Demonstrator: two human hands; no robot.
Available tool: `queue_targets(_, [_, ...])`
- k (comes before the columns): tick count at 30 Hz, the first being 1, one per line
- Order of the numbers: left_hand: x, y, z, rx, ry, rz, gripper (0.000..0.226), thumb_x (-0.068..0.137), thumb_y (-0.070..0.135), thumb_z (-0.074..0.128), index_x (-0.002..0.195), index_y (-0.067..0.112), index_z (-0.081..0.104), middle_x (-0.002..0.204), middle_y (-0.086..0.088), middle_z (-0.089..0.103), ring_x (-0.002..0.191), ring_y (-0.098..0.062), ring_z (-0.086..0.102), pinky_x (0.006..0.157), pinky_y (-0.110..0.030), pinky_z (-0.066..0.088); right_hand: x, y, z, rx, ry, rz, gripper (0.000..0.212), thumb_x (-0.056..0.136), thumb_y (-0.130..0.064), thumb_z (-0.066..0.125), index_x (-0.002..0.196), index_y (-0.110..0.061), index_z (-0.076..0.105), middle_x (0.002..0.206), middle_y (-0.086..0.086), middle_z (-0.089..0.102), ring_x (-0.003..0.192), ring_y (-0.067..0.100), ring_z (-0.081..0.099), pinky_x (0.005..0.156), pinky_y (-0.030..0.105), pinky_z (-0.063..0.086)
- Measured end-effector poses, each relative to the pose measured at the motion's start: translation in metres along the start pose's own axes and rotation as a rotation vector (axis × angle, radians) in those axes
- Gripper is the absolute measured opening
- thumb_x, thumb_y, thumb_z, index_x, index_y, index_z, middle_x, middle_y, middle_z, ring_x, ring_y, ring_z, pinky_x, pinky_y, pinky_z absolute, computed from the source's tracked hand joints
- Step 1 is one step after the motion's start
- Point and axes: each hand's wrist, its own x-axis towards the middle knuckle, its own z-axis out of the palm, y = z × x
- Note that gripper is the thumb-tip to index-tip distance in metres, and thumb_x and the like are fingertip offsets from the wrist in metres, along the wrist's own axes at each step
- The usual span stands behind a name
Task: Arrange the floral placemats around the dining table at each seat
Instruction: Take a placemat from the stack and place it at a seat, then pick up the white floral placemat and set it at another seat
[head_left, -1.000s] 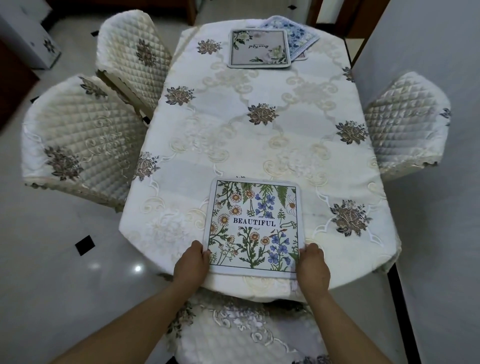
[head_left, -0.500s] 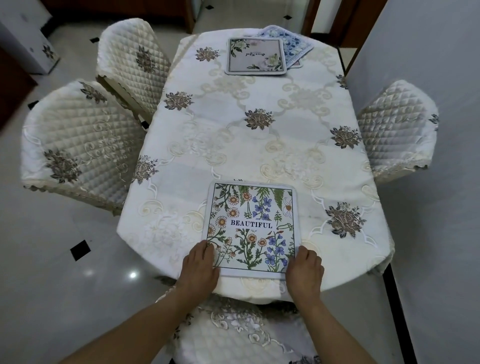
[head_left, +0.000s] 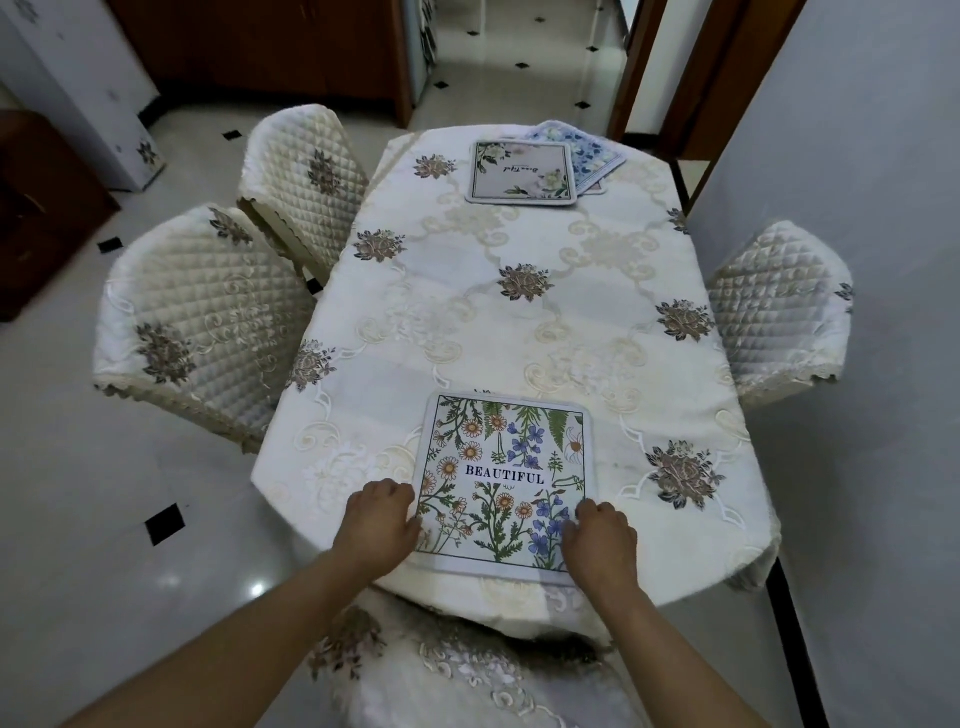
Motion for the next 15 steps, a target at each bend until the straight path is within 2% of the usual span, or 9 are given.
queue_targets(5, [0.004, -0.017, -0.051, 0.099, 0.051, -0.022, 0.029, 0.088, 0.041, 0.051, 0.108, 0.021, 0.058, 0.105, -0.004, 0.063, 0.100, -0.028, 0.056, 0.085, -0.040, 0.043, 0.007, -0.041, -0.037, -0.097, 0.011, -0.144, 0.020, 0.090, -0.024, 0.046, 0.100, -0.014, 0.060, 0.101, 0.010, 0.065, 0.096, 0.031, 0.059, 0.078, 0.035, 0.041])
queue_targets(8, [-0.002, -0.035, -0.071, 0.073, 0.099, -0.005, 0.029, 0.089, 0.043, 0.050, 0.109, 0.023, 0.057, 0.105, -0.002, 0.063, 0.100, -0.026, 0.056, 0.085, -0.039, 0.042, 0.003, -0.070, -0.051, -0.107, 0.023, -0.169, 0.023, 0.088, -0.024, 0.047, 0.104, -0.015, 0.060, 0.102, 0.009, 0.065, 0.098, 0.031, 0.060, 0.081, 0.035, 0.041])
queue_targets(11, [-0.009, -0.061, -0.088, 0.070, 0.137, 0.038, 0.031, 0.088, 0.045, 0.051, 0.111, 0.024, 0.055, 0.103, 0.000, 0.062, 0.099, -0.025, 0.055, 0.083, -0.039, 0.042, -0.006, -0.103, -0.056, -0.114, 0.054, -0.194, 0.027, 0.089, -0.028, 0.047, 0.109, -0.016, 0.060, 0.104, 0.009, 0.065, 0.101, 0.030, 0.060, 0.082, 0.035, 0.042])
queue_targets(15, [-0.023, -0.116, -0.123, 0.069, 0.173, 0.085, 0.032, 0.088, 0.045, 0.051, 0.110, 0.022, 0.055, 0.102, -0.002, 0.060, 0.099, -0.028, 0.055, 0.080, -0.039, 0.043, -0.022, -0.169, -0.061, -0.130, 0.073, -0.231, 0.025, 0.088, -0.030, 0.048, 0.104, -0.016, 0.060, 0.101, 0.009, 0.066, 0.094, 0.030, 0.062, 0.074, 0.034, 0.044])
